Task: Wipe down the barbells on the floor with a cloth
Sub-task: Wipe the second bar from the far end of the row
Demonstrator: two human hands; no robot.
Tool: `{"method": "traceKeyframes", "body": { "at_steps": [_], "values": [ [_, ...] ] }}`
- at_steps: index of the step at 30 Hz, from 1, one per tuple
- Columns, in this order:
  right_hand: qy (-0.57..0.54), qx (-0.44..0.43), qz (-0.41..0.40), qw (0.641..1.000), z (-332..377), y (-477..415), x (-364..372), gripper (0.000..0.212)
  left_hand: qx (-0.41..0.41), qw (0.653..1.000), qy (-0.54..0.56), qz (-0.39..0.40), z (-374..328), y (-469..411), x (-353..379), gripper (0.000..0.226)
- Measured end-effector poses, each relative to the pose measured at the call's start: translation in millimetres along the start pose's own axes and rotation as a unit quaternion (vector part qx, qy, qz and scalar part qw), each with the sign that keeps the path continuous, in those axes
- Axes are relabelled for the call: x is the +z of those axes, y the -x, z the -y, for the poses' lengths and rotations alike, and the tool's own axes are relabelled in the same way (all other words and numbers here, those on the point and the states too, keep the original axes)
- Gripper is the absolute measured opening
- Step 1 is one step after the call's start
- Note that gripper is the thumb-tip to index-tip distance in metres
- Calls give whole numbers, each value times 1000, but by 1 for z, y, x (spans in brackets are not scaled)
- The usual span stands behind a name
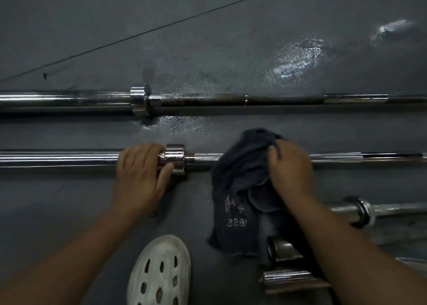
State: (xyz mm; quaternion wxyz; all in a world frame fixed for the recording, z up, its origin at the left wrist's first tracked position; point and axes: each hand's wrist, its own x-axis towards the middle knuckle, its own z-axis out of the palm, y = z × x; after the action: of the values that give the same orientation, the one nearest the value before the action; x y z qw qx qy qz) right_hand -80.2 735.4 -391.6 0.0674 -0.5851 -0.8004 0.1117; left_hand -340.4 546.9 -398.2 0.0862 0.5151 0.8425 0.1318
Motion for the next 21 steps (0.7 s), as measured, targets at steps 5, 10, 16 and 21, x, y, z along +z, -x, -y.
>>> {"method": "traceKeyframes", "body": {
  "at_steps": [5,10,16,21],
  "values": [
    [34,-11,-24,999,62,9,25,26,-1,1000,-26,13,2,-32,9,42],
    [2,-209,57,976,115,19,42,38,11,1000,27,2,7,-71,-1,37],
    [22,-25,-7,999,-22,-17,-1,27,-7,996,86,37,-3,-20,-18,36],
    [7,-36,-13,999,56,29,15,13,-21,995,100,17,-5,18,-18,28]
  ]
}}
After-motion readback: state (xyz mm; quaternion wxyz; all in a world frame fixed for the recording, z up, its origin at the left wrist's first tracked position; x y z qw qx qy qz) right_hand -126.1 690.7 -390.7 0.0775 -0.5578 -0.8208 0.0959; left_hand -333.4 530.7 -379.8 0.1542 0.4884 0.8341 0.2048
